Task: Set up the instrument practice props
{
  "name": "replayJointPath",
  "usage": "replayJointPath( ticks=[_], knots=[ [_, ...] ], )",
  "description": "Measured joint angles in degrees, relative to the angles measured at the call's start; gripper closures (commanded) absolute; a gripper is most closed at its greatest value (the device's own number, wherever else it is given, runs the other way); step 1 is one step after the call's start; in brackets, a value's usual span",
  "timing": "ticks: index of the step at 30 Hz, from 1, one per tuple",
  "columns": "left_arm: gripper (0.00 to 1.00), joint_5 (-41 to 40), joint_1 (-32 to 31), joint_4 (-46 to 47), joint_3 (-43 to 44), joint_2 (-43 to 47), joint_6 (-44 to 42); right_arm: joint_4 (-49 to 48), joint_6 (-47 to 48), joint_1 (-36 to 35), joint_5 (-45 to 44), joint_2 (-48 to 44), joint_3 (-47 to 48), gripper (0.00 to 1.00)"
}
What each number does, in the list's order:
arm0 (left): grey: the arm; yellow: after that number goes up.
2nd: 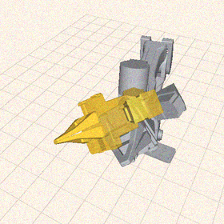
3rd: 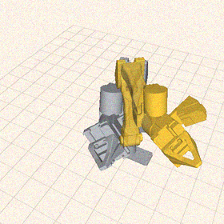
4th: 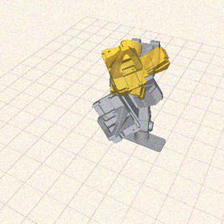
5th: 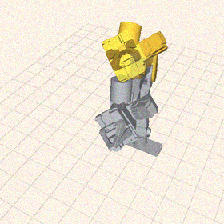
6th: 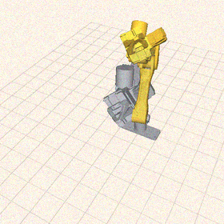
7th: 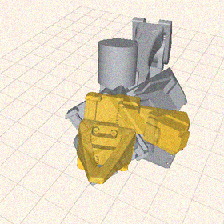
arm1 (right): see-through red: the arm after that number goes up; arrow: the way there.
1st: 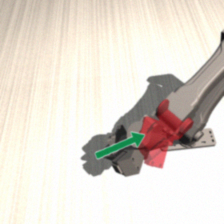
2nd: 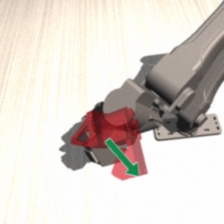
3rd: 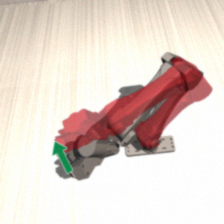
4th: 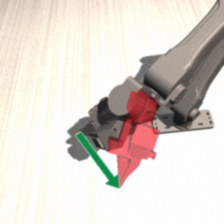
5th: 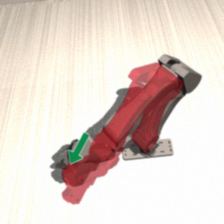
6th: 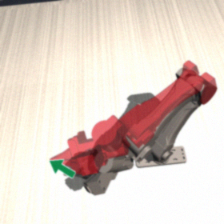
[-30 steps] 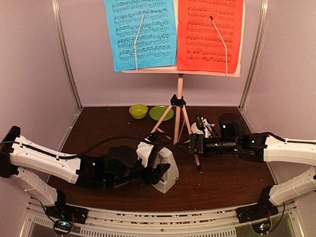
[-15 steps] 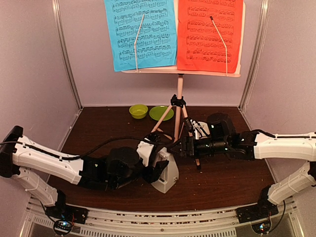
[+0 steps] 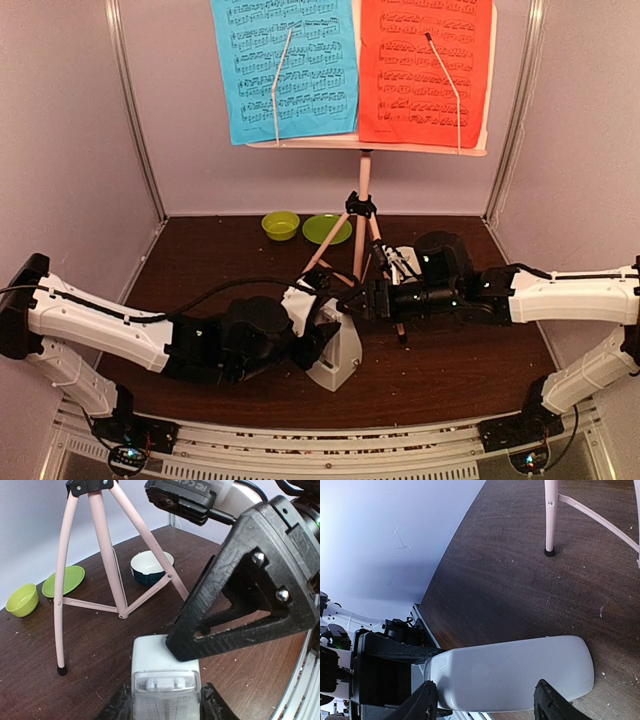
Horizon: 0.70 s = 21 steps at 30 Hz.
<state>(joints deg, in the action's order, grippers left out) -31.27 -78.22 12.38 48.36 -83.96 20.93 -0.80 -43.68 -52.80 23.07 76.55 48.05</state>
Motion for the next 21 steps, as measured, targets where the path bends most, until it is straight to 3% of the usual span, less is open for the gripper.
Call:
replayJointPath(
  ticks=[21],
  knots=[
    [0.83, 0.61, -0.24, -0.87, -0.24, 0.79, -1.79, -4.15, 1.84, -0.57, -1.05, 0.61, -1.44, 0.4]
  ],
)
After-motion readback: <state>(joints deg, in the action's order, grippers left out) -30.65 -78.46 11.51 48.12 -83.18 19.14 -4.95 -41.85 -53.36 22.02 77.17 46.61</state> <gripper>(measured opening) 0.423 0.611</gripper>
